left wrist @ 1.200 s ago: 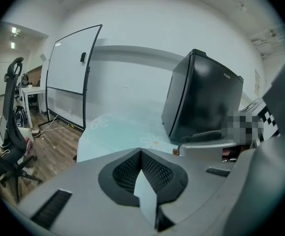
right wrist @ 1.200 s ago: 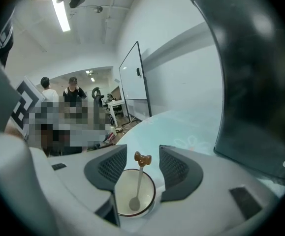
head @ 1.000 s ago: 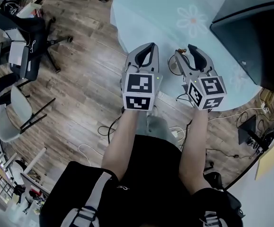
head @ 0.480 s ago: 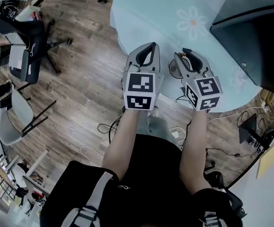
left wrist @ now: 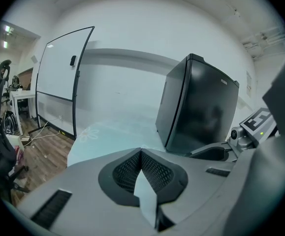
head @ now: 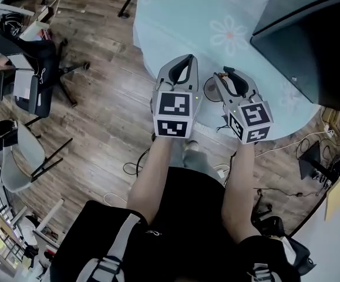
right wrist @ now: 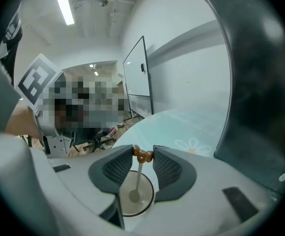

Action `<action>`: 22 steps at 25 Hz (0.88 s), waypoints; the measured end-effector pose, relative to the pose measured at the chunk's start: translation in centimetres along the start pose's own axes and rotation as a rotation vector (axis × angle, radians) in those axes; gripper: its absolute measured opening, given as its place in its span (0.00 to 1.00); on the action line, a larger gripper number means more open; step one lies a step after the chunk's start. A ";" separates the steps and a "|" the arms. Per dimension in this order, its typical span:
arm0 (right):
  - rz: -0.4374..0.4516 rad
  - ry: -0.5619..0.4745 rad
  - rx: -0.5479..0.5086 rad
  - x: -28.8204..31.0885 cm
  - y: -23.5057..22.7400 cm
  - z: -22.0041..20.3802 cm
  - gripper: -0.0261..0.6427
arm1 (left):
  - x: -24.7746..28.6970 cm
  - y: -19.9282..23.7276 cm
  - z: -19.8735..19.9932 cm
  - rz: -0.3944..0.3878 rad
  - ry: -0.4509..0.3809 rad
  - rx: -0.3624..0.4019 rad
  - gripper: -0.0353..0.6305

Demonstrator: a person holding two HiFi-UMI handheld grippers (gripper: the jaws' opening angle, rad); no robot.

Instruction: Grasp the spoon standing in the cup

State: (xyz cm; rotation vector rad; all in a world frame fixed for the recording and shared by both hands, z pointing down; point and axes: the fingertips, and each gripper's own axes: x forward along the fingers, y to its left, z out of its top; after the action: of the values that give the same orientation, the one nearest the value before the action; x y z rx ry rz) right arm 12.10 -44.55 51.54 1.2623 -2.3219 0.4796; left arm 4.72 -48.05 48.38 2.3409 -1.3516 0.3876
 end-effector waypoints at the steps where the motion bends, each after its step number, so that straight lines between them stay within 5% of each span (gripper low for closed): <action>1: -0.004 -0.009 -0.001 -0.3 -0.2 0.4 0.24 | 0.0 -0.2 0.4 -0.004 -0.007 0.006 0.06; 22: -0.067 -0.261 -0.056 -5.6 -1.3 10.2 0.24 | -1.1 -3.3 9.0 -0.087 -0.176 0.108 0.06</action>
State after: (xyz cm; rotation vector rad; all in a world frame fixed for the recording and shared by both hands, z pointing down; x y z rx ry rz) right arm 13.64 -46.43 40.13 1.4448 -2.4744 0.2365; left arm 7.38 -49.97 39.31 2.5649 -1.3302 0.2382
